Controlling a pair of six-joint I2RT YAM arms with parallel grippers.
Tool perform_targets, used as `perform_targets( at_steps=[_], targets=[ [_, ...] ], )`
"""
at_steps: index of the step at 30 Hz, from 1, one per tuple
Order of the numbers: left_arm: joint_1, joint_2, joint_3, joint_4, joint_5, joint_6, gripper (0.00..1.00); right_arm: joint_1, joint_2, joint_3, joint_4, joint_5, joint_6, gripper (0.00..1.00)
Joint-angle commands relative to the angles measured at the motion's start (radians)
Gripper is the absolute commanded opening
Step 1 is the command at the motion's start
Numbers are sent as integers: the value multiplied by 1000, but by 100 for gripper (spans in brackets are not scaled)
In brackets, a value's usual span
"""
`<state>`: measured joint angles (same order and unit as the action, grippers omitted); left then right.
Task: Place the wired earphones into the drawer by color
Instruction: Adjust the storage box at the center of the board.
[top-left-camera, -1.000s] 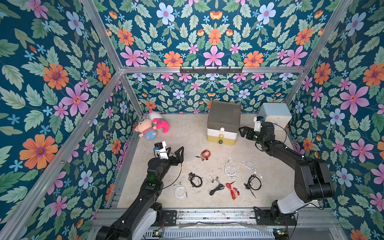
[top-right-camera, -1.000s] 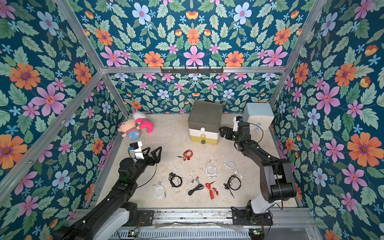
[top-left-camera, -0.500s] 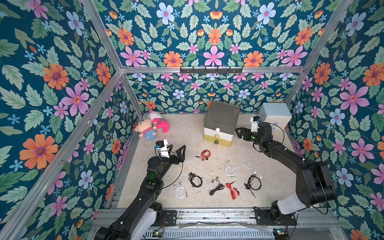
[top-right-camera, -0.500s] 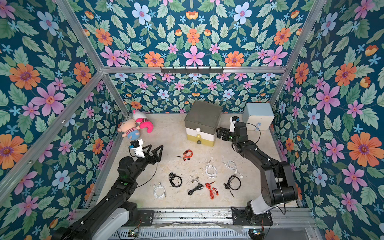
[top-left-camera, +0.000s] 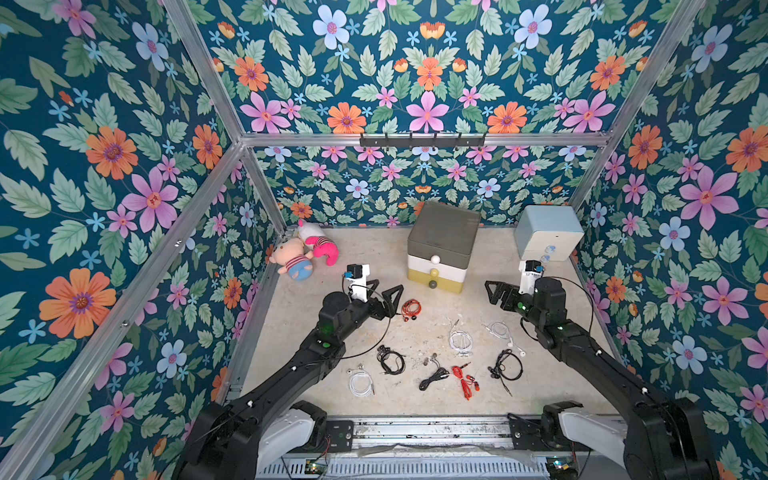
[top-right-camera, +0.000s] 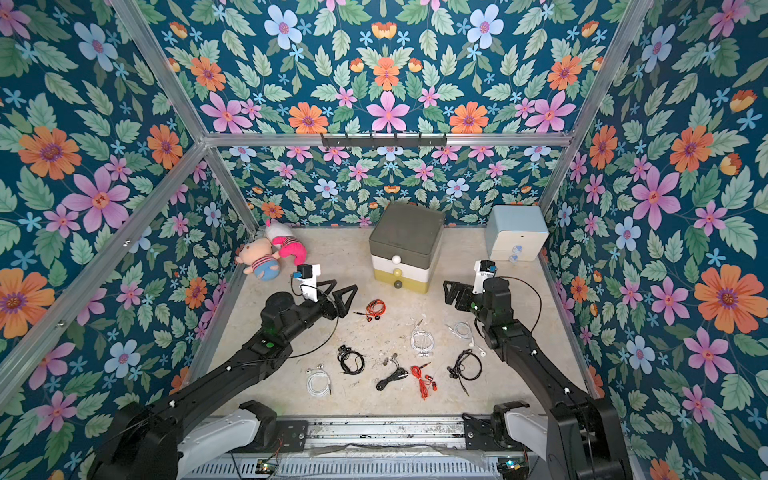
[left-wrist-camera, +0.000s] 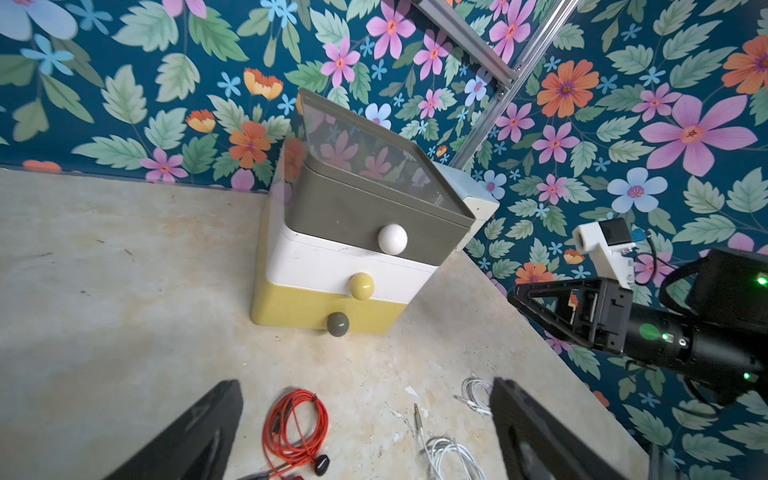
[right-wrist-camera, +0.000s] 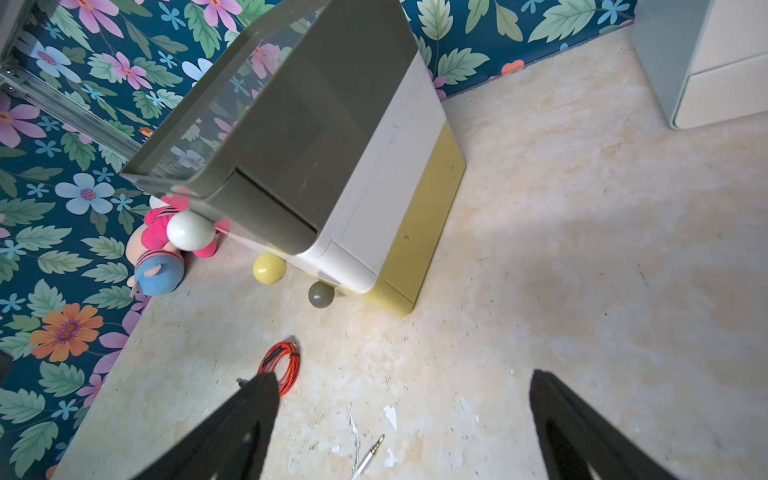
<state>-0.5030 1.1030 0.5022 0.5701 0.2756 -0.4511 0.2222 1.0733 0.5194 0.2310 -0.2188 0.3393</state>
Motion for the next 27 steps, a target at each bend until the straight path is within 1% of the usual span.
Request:
perform_targets(
  at_steps=[1, 6, 10, 16, 20, 24, 27],
  targets=[
    [-28, 73, 44, 55, -40, -62, 98, 1, -73, -65, 89, -32, 23, 99],
    [-51, 181, 103, 117, -47, -130, 93, 2, -162, -140, 137, -48, 28, 99],
    [-65, 254, 148, 151, -50, -169, 87, 2, -182, -186, 190, -73, 47, 99],
    [-92, 364, 223, 190, -53, -229, 80, 2, -188, -208, 218, -100, 70, 99],
    [-111, 430, 263, 218, -68, -260, 78, 2, -203, -211, 213, -94, 71, 99],
    [-122, 493, 295, 263, -78, -301, 72, 2, -216, -213, 210, -83, 72, 99],
    [-127, 538, 326, 279, -83, -326, 72, 2, -223, -215, 203, -70, 69, 99]
  ],
)
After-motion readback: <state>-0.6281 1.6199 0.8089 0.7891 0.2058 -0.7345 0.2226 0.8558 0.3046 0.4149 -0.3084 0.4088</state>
